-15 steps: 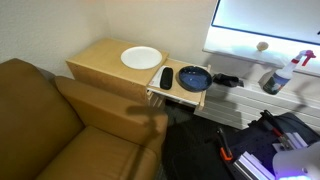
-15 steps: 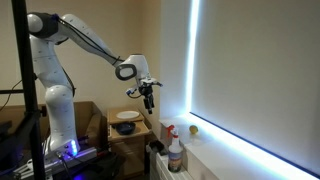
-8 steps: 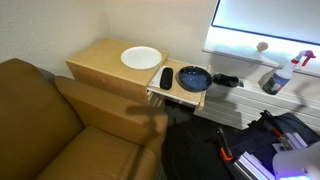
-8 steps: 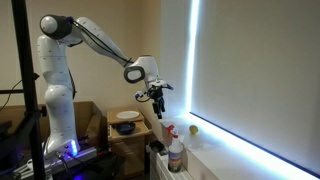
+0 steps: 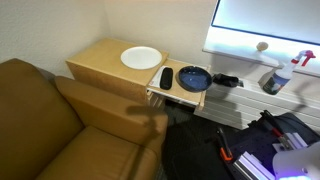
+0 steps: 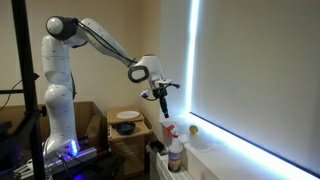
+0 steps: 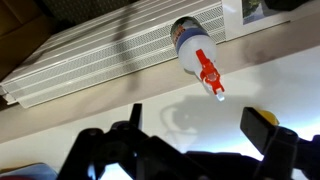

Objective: Put the spray bottle on the window sill

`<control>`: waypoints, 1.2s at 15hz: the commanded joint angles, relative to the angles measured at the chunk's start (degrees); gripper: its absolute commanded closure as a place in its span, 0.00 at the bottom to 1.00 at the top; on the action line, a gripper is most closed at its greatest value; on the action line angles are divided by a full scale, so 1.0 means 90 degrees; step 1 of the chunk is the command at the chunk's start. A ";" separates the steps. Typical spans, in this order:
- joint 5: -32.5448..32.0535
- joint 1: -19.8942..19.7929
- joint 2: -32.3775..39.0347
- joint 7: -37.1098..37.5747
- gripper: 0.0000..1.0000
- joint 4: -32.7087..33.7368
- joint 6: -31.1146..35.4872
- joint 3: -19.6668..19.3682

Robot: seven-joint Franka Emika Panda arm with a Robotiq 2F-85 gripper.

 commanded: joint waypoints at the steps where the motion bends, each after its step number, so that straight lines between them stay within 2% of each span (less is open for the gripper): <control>1: 0.0288 0.0181 0.0818 0.0049 0.00 0.0545 0.0117 0.0150; 2: 0.0047 0.0089 0.0307 -0.0007 0.00 0.0224 0.0011 0.0044; 6: 0.0058 0.0132 0.0406 0.0047 0.00 0.0290 0.0011 0.0047; 8: 0.1198 0.0137 0.0492 -0.1378 0.00 0.0278 -0.0279 0.0305; 10: 0.1971 0.0104 0.0739 -0.2352 0.00 0.0444 -0.0470 0.0465; 12: 0.2306 -0.0027 0.1128 -0.3323 0.00 0.0706 -0.0808 0.0530; 15: 0.1499 -0.0148 0.1790 -0.3578 0.00 0.0999 -0.0915 0.0474; 17: 0.0815 -0.0106 0.2331 -0.2852 0.00 0.1102 -0.0006 0.0418; 18: 0.1062 -0.0278 0.1686 -0.3080 0.00 0.0762 -0.0442 0.0628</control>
